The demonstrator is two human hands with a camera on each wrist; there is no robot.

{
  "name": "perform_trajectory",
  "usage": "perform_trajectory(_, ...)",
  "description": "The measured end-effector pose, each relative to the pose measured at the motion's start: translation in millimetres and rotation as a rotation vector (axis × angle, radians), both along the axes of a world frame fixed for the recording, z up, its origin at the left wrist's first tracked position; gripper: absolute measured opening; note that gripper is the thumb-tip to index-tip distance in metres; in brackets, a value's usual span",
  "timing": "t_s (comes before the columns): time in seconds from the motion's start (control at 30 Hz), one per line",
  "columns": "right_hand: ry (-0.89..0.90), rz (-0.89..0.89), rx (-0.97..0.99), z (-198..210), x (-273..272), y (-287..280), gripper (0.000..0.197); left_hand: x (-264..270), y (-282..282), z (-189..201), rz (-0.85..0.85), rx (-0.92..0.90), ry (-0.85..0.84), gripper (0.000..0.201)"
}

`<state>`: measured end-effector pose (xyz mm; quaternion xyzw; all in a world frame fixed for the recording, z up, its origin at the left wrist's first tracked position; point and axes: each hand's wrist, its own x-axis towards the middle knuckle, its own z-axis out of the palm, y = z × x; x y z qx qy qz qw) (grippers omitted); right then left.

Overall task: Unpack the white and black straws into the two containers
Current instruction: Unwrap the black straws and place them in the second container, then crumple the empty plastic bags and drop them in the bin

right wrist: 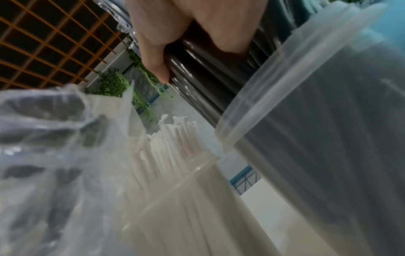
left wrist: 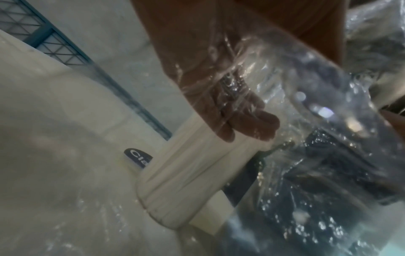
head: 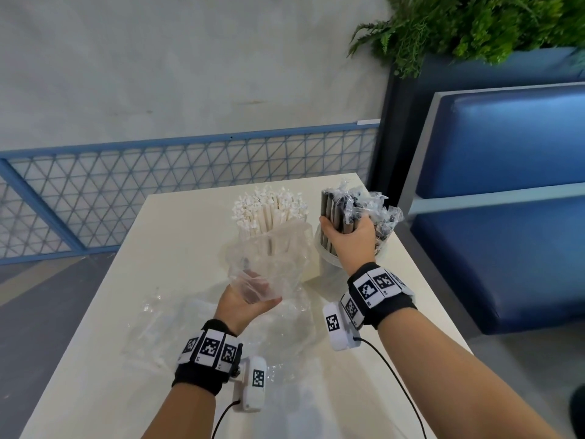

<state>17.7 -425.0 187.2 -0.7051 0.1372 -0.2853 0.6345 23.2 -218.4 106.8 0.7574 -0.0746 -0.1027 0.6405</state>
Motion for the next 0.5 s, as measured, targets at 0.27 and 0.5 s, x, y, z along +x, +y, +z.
perform_trajectory(0.27,0.062,0.067,-0.118,17.2,-8.2,-4.4,0.087,-9.3,11.3,20.1,0.063,-0.147,-0.057,0.043)
perform_trajectory(0.5,-0.354,-0.121,-0.430,25.6,-43.1,25.7,0.094,-20.5,20.2,39.2,0.168,-0.370,-0.123,0.052)
